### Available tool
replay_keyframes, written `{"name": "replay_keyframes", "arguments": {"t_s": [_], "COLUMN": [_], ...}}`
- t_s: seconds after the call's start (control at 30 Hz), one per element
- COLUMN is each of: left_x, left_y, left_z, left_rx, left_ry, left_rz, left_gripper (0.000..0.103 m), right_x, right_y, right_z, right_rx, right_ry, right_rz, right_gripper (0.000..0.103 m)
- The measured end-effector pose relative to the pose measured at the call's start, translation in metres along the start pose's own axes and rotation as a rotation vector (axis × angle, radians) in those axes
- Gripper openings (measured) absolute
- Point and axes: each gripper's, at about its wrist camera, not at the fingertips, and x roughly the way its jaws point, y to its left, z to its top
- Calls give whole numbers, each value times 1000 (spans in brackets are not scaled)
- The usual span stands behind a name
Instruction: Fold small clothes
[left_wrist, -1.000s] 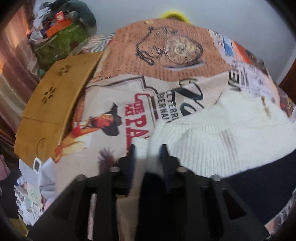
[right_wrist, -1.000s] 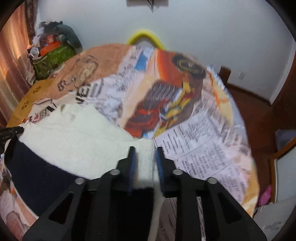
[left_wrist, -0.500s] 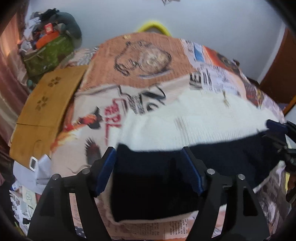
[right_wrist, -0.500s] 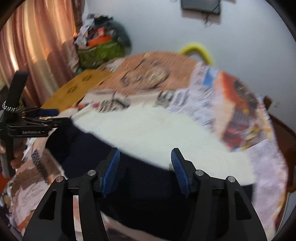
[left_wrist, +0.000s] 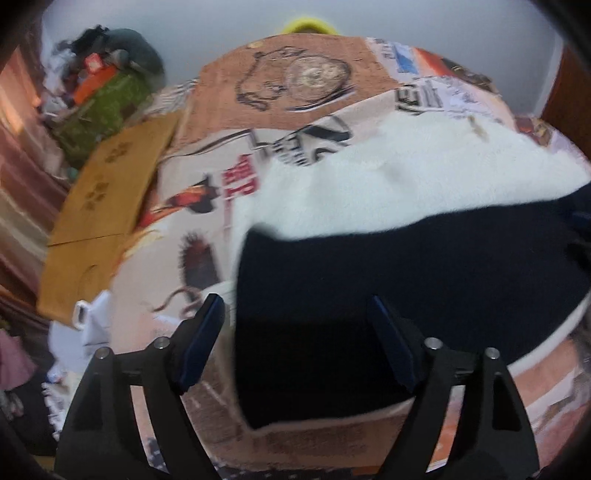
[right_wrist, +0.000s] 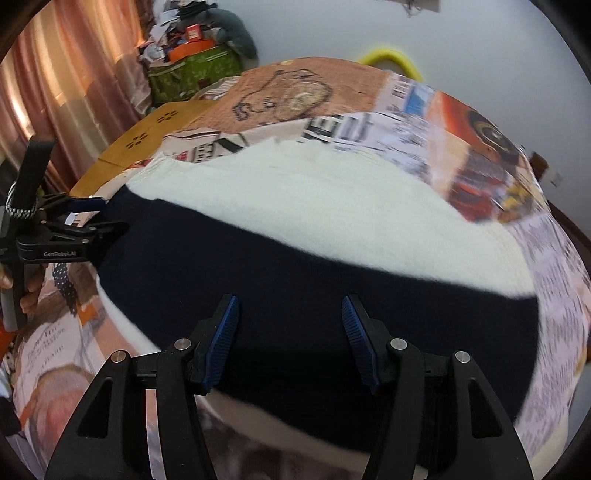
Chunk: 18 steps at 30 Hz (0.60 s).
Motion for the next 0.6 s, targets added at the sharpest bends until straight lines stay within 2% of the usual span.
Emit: {"name": "replay_keyframes", "arguments": {"t_s": [0.13,0.27,0.43,0.6], "left_x": [0,-11,-22,-46], "left_y": [27,44,59,60], "left_z": [-13,-26,-40,-49], "left_rx": [-100,-152,-202,-225], "left_ry": [28,16,16,-22], "left_rz": [-45,-11,-3,11], "left_gripper": [83,83,83,83], "right_x": [-16,-30,-42,-48], "right_y": [-21,-41,-60,-55], "right_z": [-16,-35,-56,-53], "right_rx": [51,94,171,186], "right_ry": [-1,5,-12,-16], "right_rz": [-30,-68,-45,-67], "right_gripper": [54,54,54,54]}}
